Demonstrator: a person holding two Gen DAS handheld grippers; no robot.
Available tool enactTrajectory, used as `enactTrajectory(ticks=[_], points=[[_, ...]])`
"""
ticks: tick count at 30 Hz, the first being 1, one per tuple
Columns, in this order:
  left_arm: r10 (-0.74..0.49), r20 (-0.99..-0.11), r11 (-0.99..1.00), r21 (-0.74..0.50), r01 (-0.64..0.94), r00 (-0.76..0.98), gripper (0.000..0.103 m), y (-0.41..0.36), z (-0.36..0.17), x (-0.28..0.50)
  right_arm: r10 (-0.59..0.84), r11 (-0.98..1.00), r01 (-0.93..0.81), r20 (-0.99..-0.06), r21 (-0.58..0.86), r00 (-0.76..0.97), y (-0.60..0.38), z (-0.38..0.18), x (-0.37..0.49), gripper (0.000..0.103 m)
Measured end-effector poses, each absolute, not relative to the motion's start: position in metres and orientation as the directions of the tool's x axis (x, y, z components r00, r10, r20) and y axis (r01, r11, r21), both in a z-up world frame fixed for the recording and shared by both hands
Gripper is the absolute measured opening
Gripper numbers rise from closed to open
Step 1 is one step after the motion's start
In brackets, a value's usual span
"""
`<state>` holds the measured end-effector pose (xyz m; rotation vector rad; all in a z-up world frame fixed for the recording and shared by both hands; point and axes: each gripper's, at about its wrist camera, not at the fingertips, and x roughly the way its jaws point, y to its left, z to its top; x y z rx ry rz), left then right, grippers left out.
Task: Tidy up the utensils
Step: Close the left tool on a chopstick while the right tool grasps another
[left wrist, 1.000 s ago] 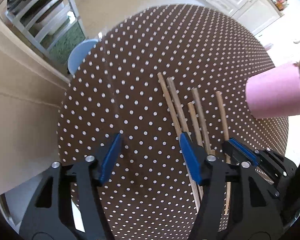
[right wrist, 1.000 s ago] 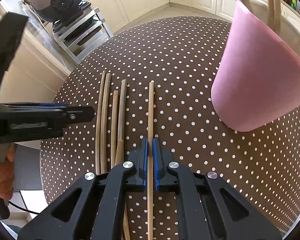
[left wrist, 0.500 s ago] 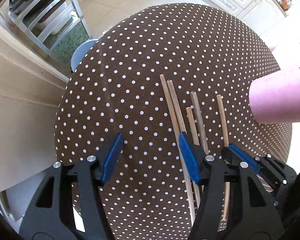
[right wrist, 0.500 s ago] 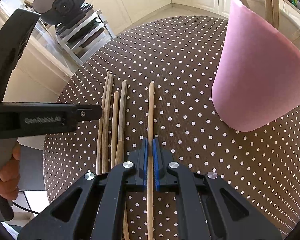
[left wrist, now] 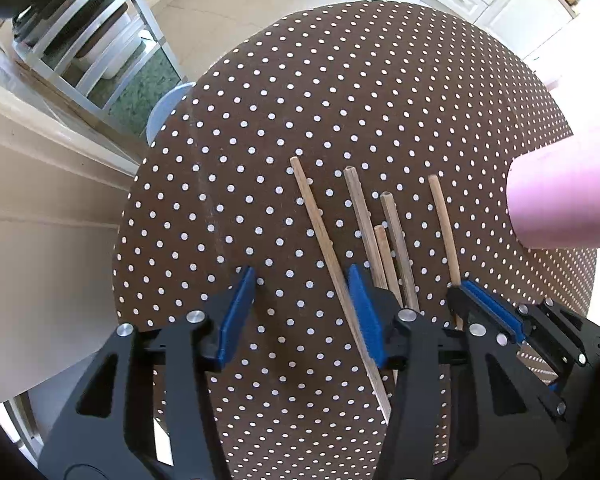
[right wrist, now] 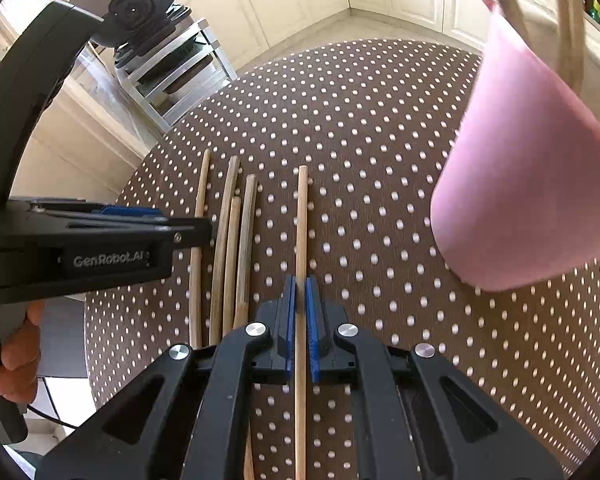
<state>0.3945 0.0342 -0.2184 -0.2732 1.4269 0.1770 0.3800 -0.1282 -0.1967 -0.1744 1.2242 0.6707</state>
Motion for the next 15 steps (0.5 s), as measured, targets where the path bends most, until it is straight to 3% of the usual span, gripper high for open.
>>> enactTrajectory(ticks=[8, 15], points=[[-0.023, -0.992, 0.965, -0.054, -0.258, 0.122, 0.046, 0.039, -0.222, 0.404, 0.362, 0.794, -0.58, -0.908, 0.181, 0.212, -0.106, -0.198, 0.393, 0.005], [-0.005, -0.99, 0.971, -0.039, -0.237, 0.14, 0.02, 0.038, -0.219, 0.402, 0.343, 0.79, -0.596, -0.91, 0.145, 0.232, -0.091, -0.201, 0.4, 0.005]])
